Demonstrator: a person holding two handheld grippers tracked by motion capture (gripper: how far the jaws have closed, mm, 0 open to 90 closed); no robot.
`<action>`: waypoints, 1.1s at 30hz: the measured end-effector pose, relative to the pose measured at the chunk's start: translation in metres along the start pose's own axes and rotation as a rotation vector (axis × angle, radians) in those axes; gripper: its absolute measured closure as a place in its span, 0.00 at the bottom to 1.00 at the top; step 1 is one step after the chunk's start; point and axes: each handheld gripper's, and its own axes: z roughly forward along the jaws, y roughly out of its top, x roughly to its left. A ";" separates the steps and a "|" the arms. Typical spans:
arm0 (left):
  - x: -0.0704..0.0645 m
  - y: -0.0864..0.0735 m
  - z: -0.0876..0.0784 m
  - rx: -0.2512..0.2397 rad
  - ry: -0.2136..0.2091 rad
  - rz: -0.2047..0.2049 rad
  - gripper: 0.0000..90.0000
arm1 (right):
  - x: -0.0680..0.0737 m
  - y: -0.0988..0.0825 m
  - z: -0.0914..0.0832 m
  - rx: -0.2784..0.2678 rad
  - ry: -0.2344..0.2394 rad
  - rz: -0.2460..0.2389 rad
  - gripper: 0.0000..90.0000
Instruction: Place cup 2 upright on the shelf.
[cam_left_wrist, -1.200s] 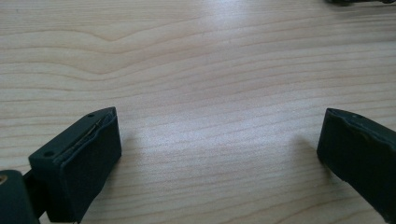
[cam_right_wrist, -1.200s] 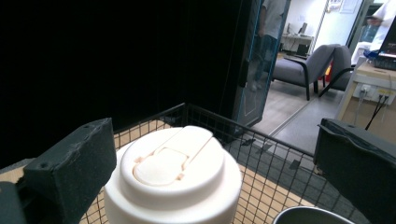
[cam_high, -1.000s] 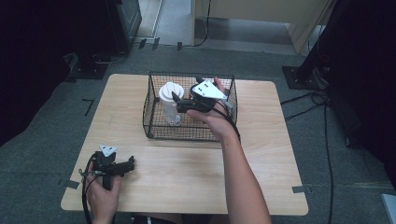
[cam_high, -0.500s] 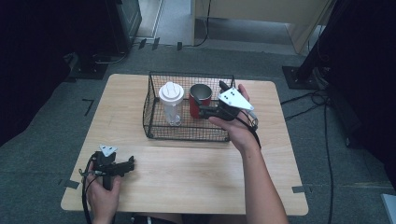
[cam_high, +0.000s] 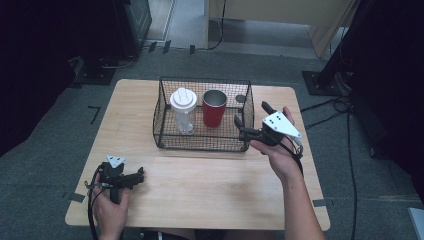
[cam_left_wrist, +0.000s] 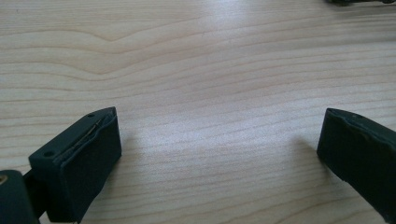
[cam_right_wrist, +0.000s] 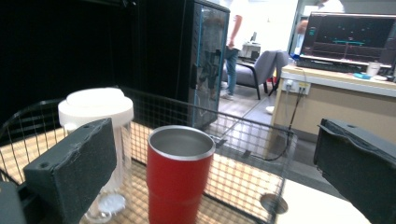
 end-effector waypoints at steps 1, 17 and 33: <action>0.000 0.000 0.000 0.000 0.000 0.000 0.00 | -0.002 -0.002 -0.004 -0.001 -0.006 0.002 0.00; 0.000 0.000 0.000 0.001 0.000 0.001 0.00 | -0.026 -0.040 -0.058 0.030 -0.083 0.042 0.00; 0.000 0.000 0.000 -0.001 0.000 0.001 0.00 | -0.046 -0.084 -0.095 0.095 -0.164 0.086 0.00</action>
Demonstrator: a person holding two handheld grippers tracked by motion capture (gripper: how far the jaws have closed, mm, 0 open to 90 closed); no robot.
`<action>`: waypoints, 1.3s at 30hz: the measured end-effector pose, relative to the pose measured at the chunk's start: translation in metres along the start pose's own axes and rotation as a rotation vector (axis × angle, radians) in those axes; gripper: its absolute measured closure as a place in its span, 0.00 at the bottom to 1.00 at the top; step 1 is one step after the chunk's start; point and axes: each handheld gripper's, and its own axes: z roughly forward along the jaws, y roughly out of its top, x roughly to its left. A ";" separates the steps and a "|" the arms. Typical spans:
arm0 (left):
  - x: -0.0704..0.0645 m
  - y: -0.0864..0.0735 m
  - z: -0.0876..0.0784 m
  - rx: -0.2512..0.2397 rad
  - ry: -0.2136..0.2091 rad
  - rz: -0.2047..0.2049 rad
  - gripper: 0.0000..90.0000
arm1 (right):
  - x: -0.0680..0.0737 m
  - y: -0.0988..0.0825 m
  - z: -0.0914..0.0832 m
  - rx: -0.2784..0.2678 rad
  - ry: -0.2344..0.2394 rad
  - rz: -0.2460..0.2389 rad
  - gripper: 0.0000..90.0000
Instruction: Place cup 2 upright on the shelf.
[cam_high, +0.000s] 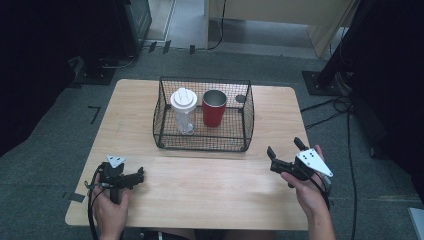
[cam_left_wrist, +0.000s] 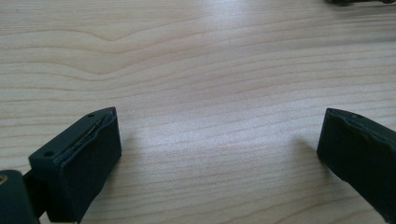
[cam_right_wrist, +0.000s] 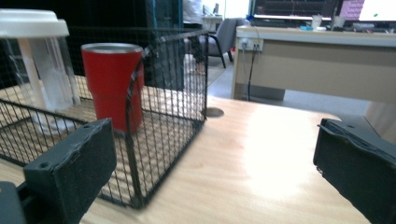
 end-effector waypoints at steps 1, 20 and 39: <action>0.000 0.000 0.000 0.000 0.000 0.000 0.00 | -0.001 -0.003 -0.002 0.007 -0.005 0.003 0.00; 0.000 0.000 0.000 0.001 0.000 0.002 0.00 | -0.028 -0.049 -0.039 0.107 -0.106 0.021 0.00; 0.000 0.000 0.000 0.001 0.001 0.003 0.00 | -0.038 -0.060 -0.062 0.353 -0.175 -0.052 0.00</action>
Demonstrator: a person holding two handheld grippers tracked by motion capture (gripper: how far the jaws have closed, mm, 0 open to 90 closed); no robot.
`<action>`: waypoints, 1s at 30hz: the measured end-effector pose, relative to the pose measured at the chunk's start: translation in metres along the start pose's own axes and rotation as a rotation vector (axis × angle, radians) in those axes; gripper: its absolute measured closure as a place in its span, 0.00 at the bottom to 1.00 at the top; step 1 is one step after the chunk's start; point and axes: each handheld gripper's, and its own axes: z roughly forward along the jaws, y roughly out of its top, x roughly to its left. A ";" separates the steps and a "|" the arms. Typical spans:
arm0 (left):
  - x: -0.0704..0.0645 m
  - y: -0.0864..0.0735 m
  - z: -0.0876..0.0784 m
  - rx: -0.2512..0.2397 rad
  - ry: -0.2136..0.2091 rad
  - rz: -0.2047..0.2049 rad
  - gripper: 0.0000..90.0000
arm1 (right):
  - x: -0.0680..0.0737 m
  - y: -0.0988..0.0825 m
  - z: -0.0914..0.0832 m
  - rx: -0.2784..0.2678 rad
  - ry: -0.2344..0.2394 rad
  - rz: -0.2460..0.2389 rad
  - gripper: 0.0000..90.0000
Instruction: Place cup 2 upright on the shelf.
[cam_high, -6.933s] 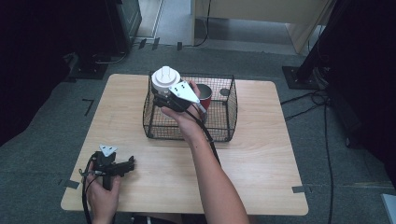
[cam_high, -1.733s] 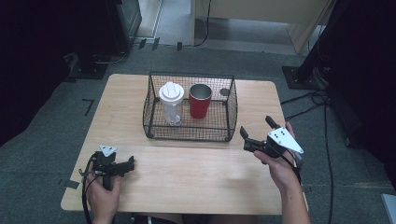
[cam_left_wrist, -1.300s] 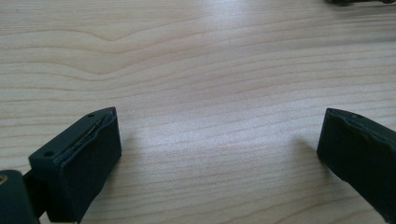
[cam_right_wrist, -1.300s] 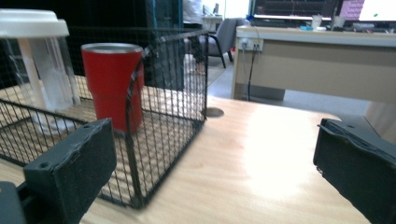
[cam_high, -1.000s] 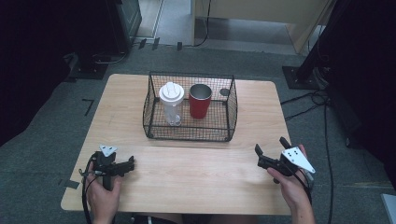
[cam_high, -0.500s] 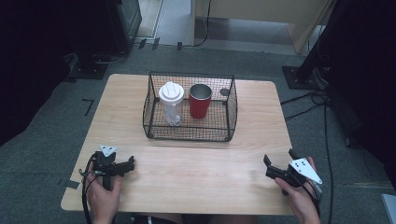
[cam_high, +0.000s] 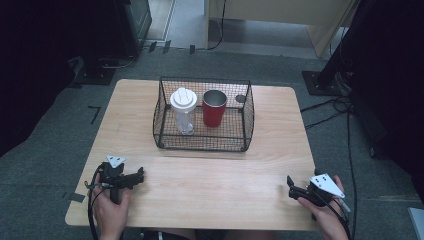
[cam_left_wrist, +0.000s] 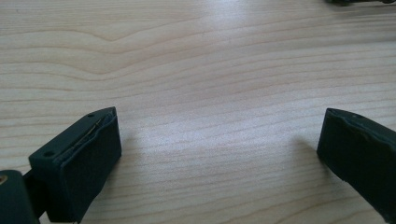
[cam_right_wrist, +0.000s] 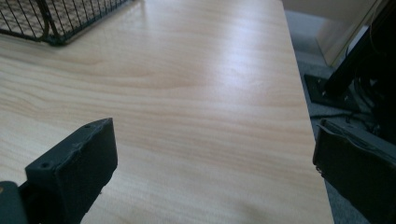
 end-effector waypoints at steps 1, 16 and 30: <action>0.000 0.000 0.000 0.000 0.000 -0.001 0.00 | -0.001 0.000 0.000 0.017 0.000 0.005 0.00; 0.000 0.000 0.000 0.001 -0.001 -0.001 0.00 | 0.003 -0.004 0.006 0.277 0.089 0.064 0.05; 0.000 0.000 0.000 0.002 -0.004 0.005 0.00 | 0.013 -0.003 0.006 0.282 0.014 0.119 0.02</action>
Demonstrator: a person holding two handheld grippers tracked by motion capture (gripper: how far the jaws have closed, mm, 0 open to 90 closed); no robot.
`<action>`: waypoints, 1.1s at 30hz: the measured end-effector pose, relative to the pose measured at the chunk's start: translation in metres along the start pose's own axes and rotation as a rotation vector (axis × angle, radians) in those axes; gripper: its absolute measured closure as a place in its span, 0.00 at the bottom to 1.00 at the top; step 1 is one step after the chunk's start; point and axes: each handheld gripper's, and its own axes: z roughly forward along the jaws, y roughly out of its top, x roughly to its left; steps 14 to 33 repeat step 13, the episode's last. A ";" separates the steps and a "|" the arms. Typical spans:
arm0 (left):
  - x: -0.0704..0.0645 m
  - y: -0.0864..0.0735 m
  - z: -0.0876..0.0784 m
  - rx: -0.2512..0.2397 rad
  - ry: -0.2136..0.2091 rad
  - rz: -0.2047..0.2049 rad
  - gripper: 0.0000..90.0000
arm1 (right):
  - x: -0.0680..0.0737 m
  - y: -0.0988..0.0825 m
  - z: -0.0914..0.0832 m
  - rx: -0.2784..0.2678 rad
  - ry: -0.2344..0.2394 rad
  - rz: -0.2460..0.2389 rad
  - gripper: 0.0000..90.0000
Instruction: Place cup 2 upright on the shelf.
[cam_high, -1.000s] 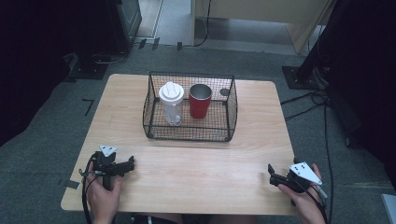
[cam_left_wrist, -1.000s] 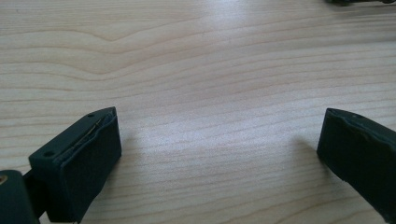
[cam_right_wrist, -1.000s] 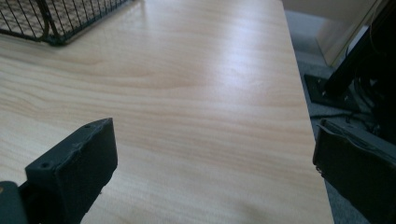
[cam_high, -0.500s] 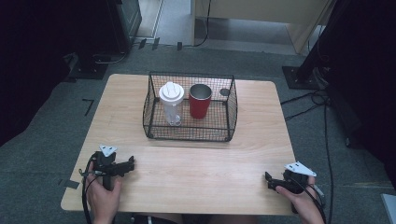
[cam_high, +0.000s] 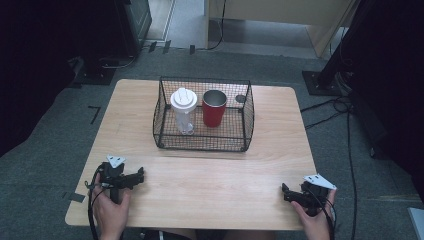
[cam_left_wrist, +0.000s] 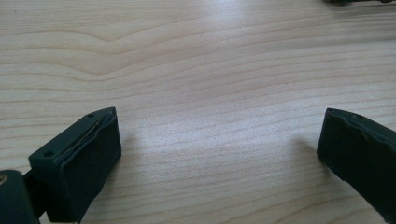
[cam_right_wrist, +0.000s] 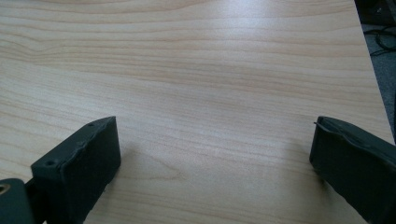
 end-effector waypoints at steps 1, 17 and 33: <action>0.000 0.000 0.000 0.000 0.000 0.000 0.00 | 0.001 0.000 0.000 0.000 -0.004 0.005 0.02; 0.000 0.000 0.000 0.000 0.000 0.000 0.00 | 0.003 0.001 0.002 0.001 -0.017 0.014 0.01; 0.000 0.000 0.000 0.000 0.000 0.000 0.00 | 0.003 0.001 0.002 0.001 -0.017 0.014 0.01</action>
